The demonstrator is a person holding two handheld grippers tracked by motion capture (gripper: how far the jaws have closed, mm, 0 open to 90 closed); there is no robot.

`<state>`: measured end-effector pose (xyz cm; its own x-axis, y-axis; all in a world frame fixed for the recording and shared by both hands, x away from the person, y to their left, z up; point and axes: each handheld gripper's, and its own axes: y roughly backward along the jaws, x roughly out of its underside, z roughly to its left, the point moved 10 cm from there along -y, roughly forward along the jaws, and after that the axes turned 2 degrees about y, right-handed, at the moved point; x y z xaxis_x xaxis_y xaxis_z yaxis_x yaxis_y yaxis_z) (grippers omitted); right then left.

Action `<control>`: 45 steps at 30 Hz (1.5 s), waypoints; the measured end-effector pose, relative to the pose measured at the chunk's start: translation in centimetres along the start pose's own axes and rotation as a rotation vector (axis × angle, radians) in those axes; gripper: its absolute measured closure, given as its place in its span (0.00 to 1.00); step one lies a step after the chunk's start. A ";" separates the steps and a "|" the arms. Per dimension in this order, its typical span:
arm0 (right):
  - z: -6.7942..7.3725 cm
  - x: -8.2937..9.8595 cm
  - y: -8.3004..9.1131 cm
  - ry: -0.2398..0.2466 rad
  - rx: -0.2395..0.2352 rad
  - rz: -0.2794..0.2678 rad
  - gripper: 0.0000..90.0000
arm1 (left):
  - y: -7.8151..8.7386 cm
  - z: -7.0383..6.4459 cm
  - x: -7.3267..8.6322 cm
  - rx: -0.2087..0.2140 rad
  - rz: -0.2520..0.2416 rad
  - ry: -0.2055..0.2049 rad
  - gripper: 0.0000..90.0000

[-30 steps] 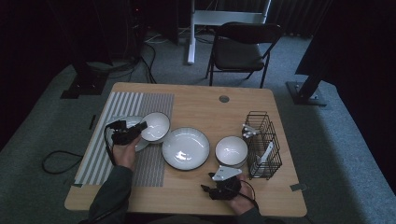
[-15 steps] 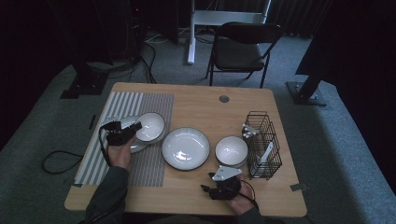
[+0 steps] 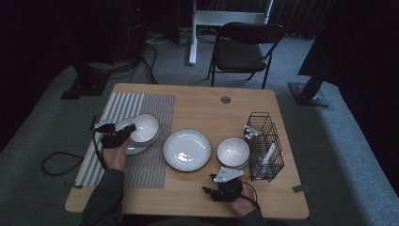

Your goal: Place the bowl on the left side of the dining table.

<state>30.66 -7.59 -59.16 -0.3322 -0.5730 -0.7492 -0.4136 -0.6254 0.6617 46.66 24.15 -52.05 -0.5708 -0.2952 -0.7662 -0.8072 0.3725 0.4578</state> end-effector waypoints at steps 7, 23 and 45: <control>0.0 0.0 0.0 0.000 0.000 0.000 0.48 | 0.5 1.5 -0.1 -0.032 -0.007 0.014 0.90; 0.0 0.0 0.0 0.001 0.000 -0.002 0.48 | 1.1 5.1 0.1 -0.132 -0.017 0.042 0.89; 0.0 0.0 0.0 0.002 0.000 -0.002 0.48 | 0.5 6.6 0.4 -0.162 0.014 0.065 0.89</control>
<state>30.70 -7.57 -59.16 -0.3296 -0.5732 -0.7502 -0.4144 -0.6261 0.6604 46.97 30.00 -55.09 -0.5861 -0.3491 -0.7311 -0.8100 0.2322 0.5385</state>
